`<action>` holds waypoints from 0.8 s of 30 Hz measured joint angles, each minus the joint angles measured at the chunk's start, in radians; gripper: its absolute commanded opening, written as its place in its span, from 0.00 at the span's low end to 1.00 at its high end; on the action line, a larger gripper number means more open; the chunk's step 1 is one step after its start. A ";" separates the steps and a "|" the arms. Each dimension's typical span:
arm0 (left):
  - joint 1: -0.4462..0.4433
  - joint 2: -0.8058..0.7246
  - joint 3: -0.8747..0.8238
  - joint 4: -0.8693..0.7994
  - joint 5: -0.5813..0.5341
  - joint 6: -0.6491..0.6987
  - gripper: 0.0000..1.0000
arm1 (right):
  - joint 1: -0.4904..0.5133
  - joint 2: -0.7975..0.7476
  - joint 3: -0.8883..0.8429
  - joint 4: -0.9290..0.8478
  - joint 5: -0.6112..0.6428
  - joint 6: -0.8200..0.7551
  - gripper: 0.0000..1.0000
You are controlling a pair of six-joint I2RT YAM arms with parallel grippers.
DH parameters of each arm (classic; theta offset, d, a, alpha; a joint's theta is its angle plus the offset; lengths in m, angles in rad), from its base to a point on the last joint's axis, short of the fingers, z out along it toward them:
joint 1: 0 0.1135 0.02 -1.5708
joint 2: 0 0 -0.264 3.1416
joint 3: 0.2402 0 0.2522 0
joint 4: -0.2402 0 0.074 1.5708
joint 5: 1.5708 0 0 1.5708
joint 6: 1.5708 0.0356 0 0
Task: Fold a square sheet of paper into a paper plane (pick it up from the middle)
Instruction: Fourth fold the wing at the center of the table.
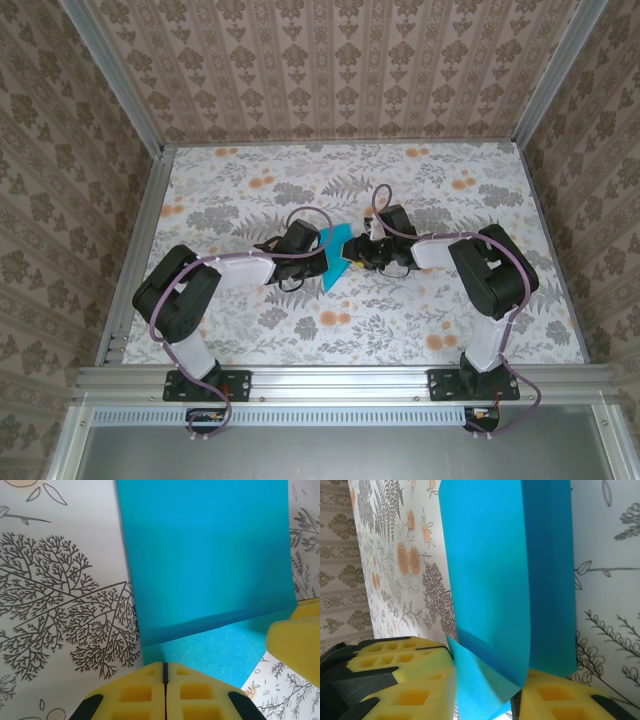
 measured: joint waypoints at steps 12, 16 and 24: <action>0.012 -0.081 -0.003 -0.064 -0.004 0.037 0.37 | 0.002 -0.153 -0.068 -0.042 0.125 0.031 0.04; 0.013 -0.183 -0.010 -0.088 -0.019 0.080 0.58 | 0.024 -0.323 -0.095 -0.080 0.246 0.062 0.04; 0.066 -0.328 -0.069 -0.081 -0.046 0.191 0.87 | 0.140 -0.442 -0.081 -0.173 0.489 0.187 0.03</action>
